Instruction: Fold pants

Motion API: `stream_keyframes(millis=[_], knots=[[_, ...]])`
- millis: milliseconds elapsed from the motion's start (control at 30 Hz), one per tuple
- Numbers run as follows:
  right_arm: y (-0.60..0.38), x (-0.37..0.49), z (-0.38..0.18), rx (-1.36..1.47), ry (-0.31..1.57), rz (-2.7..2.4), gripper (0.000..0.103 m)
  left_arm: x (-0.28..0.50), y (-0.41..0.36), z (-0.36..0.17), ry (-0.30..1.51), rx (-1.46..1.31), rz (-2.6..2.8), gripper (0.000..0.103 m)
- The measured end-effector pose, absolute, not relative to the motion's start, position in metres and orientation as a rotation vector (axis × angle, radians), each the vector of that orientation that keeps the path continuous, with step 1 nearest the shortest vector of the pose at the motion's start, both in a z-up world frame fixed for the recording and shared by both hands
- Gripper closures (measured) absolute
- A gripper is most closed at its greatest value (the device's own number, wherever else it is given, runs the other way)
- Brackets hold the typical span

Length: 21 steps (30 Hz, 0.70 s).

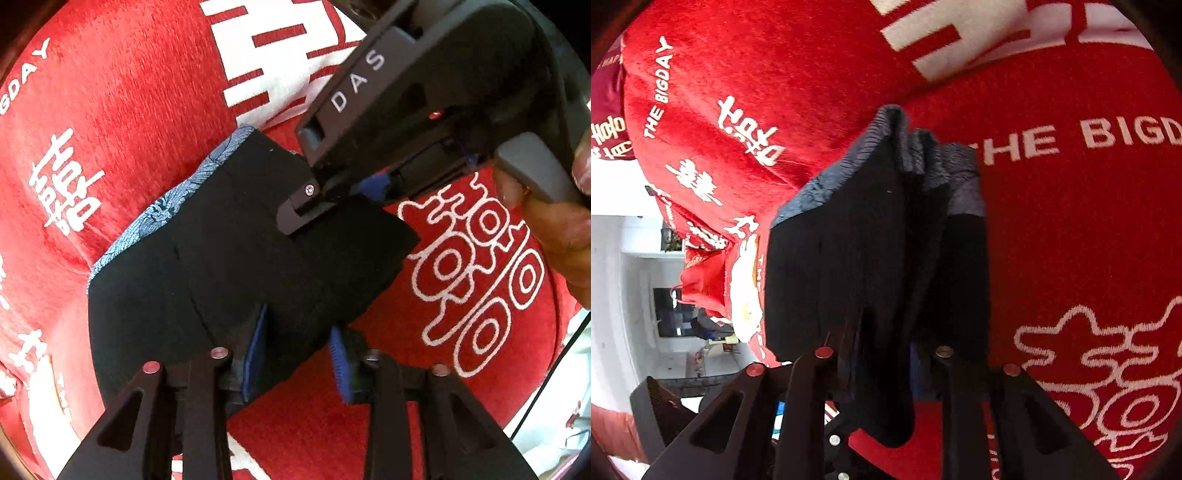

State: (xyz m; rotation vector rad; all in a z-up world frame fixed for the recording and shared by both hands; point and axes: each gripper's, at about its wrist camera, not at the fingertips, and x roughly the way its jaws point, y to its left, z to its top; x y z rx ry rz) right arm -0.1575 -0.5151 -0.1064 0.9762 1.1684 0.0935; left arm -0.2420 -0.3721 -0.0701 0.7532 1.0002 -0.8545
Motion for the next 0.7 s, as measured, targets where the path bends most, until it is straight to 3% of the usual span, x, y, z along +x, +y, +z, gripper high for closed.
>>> stream_keyframes(millis=[67,100,233,533,600,700], knots=[[-0.513,-0.157,-0.106,0.970,1.171,0.077,0.079,-0.237,-0.370,-0.069,1.026,0.732,-0.836,0.038],[-0.514,-0.158,-0.107,0.967,1.175,0.072,0.079,-0.233,-0.368,-0.067,1.042,0.711,-0.830,0.036],[-0.508,-0.152,-0.103,0.896,1.212,0.033,0.076,-0.219,-0.357,-0.061,1.108,0.668,-0.812,0.036],[-0.491,-0.145,-0.094,0.705,1.291,-0.073,0.059,-0.167,-0.322,-0.049,1.265,0.534,-0.633,0.036],[-0.490,-0.150,-0.093,0.658,1.332,-0.124,0.033,-0.157,-0.315,-0.049,1.286,0.504,-0.587,0.036],[-0.492,-0.158,-0.096,0.637,1.365,-0.162,0.029,-0.144,-0.307,-0.053,1.305,0.474,-0.537,0.036]])
